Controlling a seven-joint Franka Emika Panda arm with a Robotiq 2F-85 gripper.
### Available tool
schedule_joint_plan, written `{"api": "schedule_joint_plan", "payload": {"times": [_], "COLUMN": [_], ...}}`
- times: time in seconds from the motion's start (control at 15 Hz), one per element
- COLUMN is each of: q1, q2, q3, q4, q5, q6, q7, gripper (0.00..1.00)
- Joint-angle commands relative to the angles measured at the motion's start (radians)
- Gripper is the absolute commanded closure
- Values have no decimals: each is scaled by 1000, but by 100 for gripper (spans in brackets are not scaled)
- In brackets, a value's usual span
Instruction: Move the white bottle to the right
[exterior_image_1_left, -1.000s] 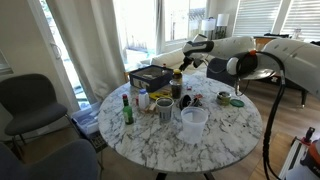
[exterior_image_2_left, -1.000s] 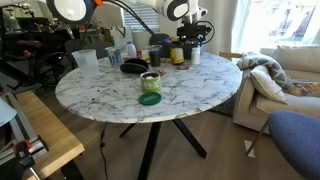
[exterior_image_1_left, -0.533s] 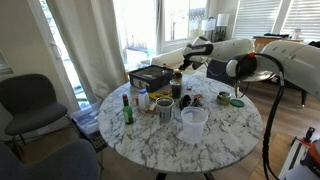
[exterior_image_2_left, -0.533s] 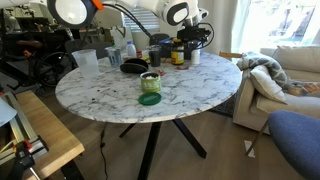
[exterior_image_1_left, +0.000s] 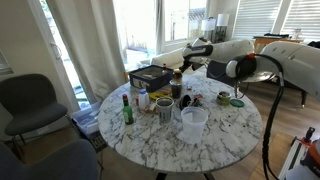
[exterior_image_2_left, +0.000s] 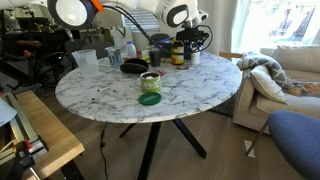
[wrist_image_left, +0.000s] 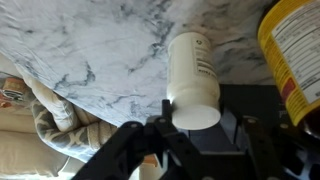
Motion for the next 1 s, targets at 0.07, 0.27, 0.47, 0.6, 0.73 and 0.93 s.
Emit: {"api": "schedule_joint_plan", "payload": {"times": [0.07,0.27,0.47,0.6,0.73,0.93], "q1": [6,5,-1,-14,-28,-69], "q2": [24,-5,-45,-72,-98,-139], "q3": [-10,-26,-49,-47,-33,-11], "q4": [12,9,7,11,12,14], "q5": [-11,-27,-55,-66,-66,-48], "q6": [32,12,24,-14,-44,-67], "q7": [51,66,39,1,-77,-225], "gripper": [74,74,74,74,74,74]}}
